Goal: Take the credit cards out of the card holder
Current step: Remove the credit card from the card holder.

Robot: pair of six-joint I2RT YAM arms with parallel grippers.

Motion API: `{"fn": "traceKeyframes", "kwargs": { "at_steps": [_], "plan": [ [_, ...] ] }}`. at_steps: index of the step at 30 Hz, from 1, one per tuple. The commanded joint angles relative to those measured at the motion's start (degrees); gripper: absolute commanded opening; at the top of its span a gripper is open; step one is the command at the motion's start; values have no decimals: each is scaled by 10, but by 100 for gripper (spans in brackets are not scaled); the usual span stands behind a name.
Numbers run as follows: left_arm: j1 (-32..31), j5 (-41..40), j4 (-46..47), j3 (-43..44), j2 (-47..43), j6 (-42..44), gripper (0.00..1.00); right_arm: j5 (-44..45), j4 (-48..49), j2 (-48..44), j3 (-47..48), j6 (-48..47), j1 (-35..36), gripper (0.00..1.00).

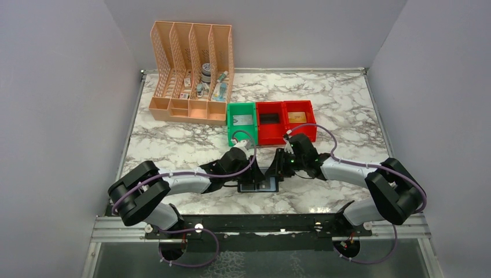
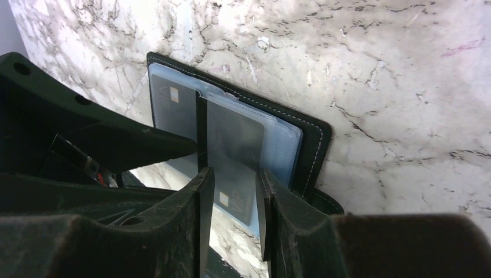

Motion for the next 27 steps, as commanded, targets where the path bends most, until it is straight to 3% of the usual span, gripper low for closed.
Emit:
{"fn": "traceKeyframes", "kwargs": {
  "at_steps": [1,11,27],
  "plan": [
    [-2,27,25,14,10,1,47,31,-17,-2,-10,-14,-2,31],
    [-2,25,40,8,24,-22,40,60,-24,3,-21,-16,-2,24],
    [11,-11,32,-24,-14,-48,39,87,-26,16,-54,-17,-2,22]
  ]
}}
